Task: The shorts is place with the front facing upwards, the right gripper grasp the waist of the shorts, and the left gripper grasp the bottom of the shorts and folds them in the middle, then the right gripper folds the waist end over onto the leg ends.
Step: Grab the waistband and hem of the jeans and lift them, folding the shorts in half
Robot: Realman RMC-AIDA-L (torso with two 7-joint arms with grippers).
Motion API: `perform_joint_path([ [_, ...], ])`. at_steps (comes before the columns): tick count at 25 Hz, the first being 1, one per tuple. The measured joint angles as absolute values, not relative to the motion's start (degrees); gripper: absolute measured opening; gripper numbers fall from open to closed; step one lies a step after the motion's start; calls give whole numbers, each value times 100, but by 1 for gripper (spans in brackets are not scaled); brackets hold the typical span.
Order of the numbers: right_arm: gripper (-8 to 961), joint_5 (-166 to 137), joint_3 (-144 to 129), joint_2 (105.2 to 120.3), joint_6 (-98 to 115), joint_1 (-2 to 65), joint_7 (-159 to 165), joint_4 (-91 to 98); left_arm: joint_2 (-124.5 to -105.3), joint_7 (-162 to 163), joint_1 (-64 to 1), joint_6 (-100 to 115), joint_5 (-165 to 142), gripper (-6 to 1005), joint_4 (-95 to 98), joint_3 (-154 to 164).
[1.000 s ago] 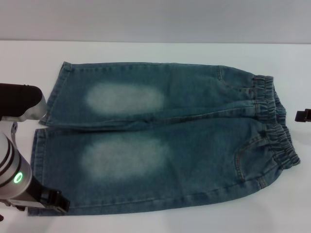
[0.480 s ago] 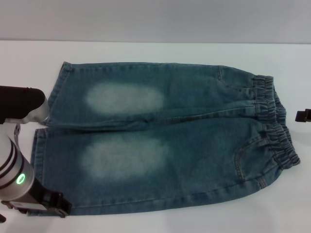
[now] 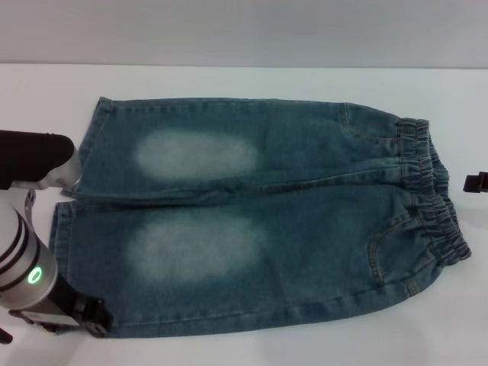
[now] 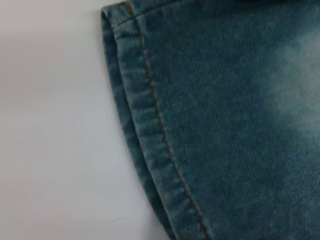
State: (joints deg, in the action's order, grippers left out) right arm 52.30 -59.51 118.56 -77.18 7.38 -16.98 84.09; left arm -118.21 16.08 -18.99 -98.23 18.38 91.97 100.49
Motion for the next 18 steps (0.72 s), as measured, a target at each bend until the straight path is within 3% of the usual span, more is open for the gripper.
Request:
perform_joint_path([
  [3, 815, 5231, -5949, 11857, -7717, 730, -1697, 8407, -11811, 1572, -1905, -9810, 1870, 781, 9193, 10001],
  [9, 815, 5236, -5949, 11857, -7715, 735, -1696, 8400, -11812, 1556, -1972, -9823, 1861, 592, 9196, 9998],
  [18, 815, 5260, -5949, 11857, -7678, 751, -1697, 8389, -11808, 1555, -2029, -9902, 1859, 187, 9248, 10002],
])
